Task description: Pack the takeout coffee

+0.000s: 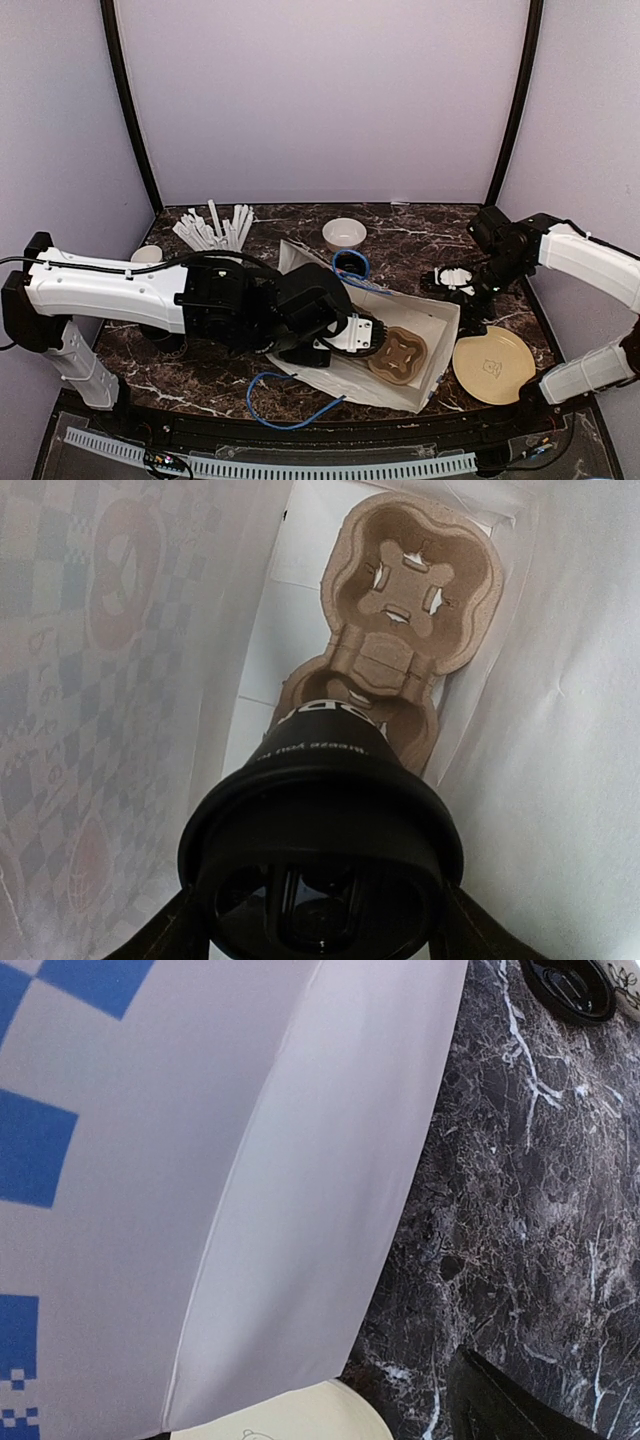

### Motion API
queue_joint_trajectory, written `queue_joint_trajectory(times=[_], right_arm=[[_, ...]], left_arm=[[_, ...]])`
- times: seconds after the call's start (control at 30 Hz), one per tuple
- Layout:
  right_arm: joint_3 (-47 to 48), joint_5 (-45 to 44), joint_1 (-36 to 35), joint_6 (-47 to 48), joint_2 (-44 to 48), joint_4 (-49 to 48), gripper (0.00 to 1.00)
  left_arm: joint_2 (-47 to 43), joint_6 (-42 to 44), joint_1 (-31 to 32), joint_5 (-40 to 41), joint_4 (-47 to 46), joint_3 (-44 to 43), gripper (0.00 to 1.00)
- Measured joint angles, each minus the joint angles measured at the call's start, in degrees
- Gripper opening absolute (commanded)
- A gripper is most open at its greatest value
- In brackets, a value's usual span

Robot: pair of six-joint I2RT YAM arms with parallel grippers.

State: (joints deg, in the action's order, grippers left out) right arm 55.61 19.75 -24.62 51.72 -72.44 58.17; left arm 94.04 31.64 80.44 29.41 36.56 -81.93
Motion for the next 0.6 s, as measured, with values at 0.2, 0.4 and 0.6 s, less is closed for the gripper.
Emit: queue_joint_trajectory(times=[0.2,0.4,0.6], right_arm=[[0.0,0.2,-0.2,-0.2,-0.1,-0.1,0.94],[0.4,0.8,-1.6,-1.0,-0.6,0.0,0.93],[2.3,1.6,-3.7,-2.1,-0.7,0.1,0.93]], left_arm=[[0.0,0.8,-0.9,-1.0,-0.4,0.1,0.35],[0.0,1.2,-1.5,-1.8,-0.7,0.1,0.35],[1.2,1.9,-1.8,-3.3,-0.5,0.1,0.35]])
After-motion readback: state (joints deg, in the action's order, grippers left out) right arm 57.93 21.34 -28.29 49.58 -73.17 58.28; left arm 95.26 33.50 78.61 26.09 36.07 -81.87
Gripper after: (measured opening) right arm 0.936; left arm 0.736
